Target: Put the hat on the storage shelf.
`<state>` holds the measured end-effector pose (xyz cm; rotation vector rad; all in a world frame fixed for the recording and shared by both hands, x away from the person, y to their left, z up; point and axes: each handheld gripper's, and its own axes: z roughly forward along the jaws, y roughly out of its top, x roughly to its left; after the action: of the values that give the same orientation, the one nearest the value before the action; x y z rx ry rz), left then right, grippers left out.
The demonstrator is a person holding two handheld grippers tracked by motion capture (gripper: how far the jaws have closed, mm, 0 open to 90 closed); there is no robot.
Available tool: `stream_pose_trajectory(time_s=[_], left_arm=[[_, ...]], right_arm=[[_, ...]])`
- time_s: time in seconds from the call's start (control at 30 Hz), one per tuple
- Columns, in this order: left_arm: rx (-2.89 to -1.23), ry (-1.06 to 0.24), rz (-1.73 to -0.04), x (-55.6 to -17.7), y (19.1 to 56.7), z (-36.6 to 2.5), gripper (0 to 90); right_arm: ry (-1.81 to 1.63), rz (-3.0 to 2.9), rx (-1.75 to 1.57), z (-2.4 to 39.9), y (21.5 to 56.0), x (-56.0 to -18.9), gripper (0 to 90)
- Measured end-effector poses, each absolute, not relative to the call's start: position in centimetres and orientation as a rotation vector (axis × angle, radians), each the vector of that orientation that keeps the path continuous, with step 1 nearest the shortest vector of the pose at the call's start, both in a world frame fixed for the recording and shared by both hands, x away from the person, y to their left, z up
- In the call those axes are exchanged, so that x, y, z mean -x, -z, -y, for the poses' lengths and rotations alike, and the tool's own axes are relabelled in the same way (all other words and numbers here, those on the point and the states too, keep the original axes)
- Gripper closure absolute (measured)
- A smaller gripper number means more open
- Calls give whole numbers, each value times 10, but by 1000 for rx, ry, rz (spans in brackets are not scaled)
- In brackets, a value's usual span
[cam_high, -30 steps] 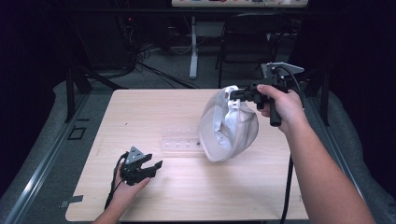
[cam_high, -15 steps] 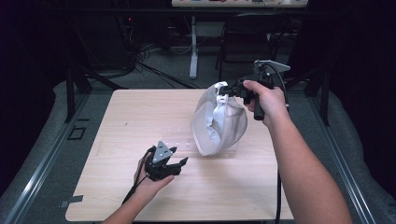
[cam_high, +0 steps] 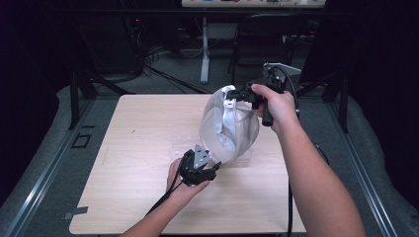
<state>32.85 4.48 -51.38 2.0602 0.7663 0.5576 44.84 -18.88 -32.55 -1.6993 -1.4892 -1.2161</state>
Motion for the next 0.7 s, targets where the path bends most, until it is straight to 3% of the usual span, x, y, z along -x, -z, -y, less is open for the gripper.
stream_pose_trajectory(time_s=[0.4, 0.53, 0.7], left_arm=[[-2060, -513, -688, -311, 511, -35, 400], [-2074, -571, -673, -311, 512, -26, 398], [-2104, -639, -744, -320, 515, -19, 529]], right_arm=[[1224, 1491, 1715, 190, 326, -448, 841], [1228, 1496, 1716, 188, 325, -447, 841], [1219, 1506, 1713, 186, 325, -446, 841]])
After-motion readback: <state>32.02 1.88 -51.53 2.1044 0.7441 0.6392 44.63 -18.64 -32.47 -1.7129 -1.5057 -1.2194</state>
